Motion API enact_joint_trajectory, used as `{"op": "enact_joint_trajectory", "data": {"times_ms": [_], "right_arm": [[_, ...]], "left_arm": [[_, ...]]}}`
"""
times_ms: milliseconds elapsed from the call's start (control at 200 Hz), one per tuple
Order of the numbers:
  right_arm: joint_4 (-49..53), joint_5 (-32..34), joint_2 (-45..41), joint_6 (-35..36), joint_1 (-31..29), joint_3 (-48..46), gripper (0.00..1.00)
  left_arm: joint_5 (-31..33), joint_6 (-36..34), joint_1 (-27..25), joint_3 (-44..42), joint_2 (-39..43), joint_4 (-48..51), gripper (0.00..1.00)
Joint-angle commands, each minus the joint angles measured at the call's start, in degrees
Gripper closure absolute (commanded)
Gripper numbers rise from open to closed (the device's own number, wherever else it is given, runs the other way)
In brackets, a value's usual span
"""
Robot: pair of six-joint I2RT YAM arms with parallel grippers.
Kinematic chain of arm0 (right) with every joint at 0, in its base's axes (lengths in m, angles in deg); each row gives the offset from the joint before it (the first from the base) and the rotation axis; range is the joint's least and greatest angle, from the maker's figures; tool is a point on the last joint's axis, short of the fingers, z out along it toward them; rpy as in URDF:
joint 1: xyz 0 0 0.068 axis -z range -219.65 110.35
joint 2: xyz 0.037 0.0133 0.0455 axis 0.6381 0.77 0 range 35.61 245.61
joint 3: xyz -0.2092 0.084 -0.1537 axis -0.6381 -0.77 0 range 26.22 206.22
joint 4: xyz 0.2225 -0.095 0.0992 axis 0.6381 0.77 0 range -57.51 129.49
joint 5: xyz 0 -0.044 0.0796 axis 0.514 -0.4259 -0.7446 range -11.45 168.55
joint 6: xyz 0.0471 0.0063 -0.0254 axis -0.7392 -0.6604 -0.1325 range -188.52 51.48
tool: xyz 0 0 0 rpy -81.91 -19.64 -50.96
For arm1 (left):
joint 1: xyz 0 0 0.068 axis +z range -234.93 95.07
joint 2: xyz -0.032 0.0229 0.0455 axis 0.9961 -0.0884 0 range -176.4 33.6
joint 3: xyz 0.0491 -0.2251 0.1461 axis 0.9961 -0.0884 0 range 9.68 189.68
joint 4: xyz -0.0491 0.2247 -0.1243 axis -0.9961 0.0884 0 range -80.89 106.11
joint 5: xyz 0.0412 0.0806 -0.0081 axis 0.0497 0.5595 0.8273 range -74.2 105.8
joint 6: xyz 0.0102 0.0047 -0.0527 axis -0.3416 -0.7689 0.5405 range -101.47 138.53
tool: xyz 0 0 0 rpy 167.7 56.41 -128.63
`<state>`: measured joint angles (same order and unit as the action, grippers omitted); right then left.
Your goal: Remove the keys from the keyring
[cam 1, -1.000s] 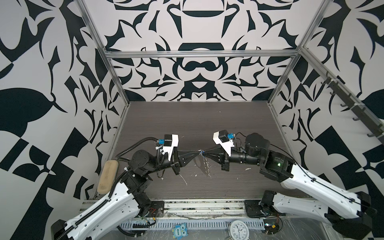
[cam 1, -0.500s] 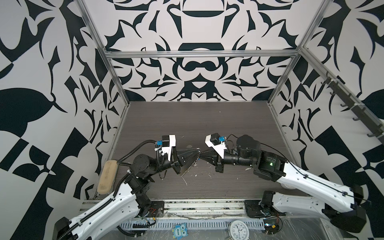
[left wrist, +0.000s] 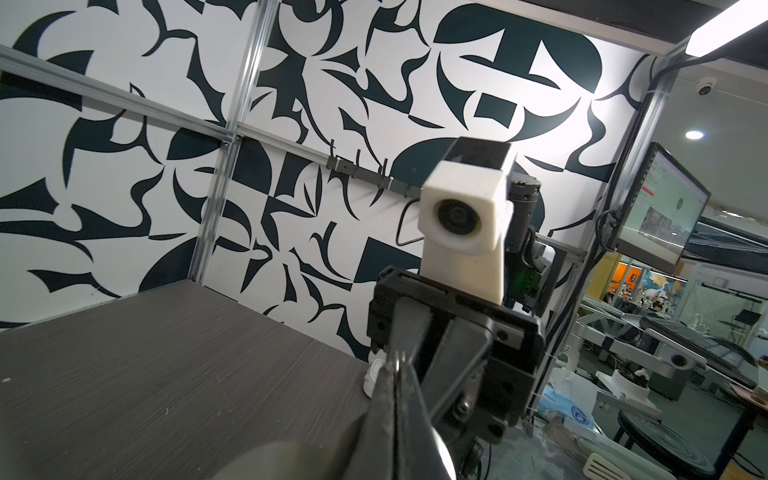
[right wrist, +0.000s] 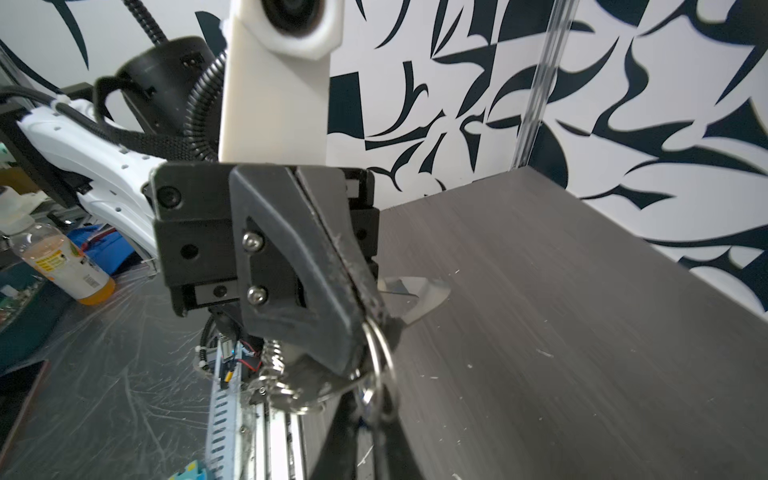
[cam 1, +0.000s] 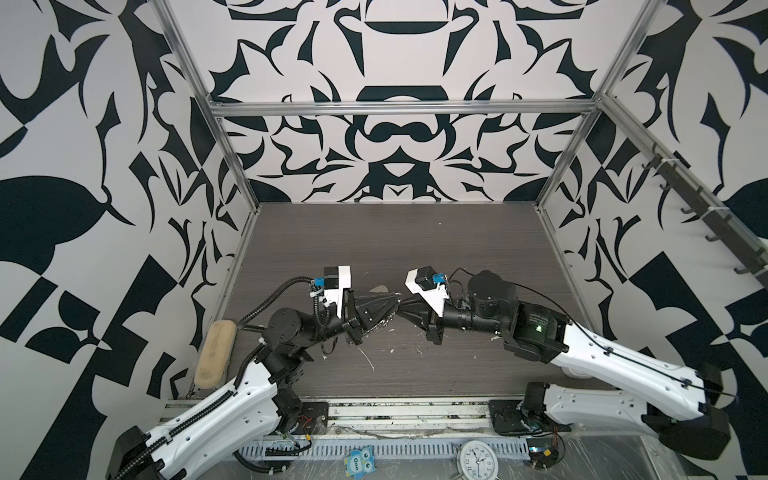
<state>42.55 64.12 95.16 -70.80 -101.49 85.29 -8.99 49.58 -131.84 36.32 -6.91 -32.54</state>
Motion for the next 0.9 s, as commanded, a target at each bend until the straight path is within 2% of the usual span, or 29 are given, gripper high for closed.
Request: {"op": "enact_joint_trajectory", "data": {"times_ms": [0, 130, 425, 550, 680, 895], "right_arm": [[2.84, -1.24, -1.95, -0.49, -0.88, -0.26, 0.65], [2.77, -0.69, -5.85, -1.29, -0.86, -1.46, 0.56], [0.47, 2.62, -11.52, -1.49, -0.89, -0.23, 0.54], [-1.70, 2.59, -9.46, -1.63, -0.87, 1.64, 0.60], [-2.72, 1.46, -6.37, -1.50, -0.83, 3.15, 0.62], [-5.42, -0.62, -5.24, -1.63, -0.83, 3.39, 0.69]], "left_arm": [[-1.09, -2.13, -0.28, 1.83, 2.56, 0.36, 1.00], [0.02, -4.57, -0.28, 2.02, 4.76, 4.75, 1.00], [-0.18, -5.82, -0.28, 1.76, 5.82, 6.61, 1.00], [-0.86, -5.41, -0.28, 1.58, 5.31, 5.75, 1.00], [-1.59, -5.30, -0.33, 1.60, 5.44, 5.76, 1.00], [-2.01, -5.29, -0.28, 1.67, 5.54, 6.05, 1.00]]}}
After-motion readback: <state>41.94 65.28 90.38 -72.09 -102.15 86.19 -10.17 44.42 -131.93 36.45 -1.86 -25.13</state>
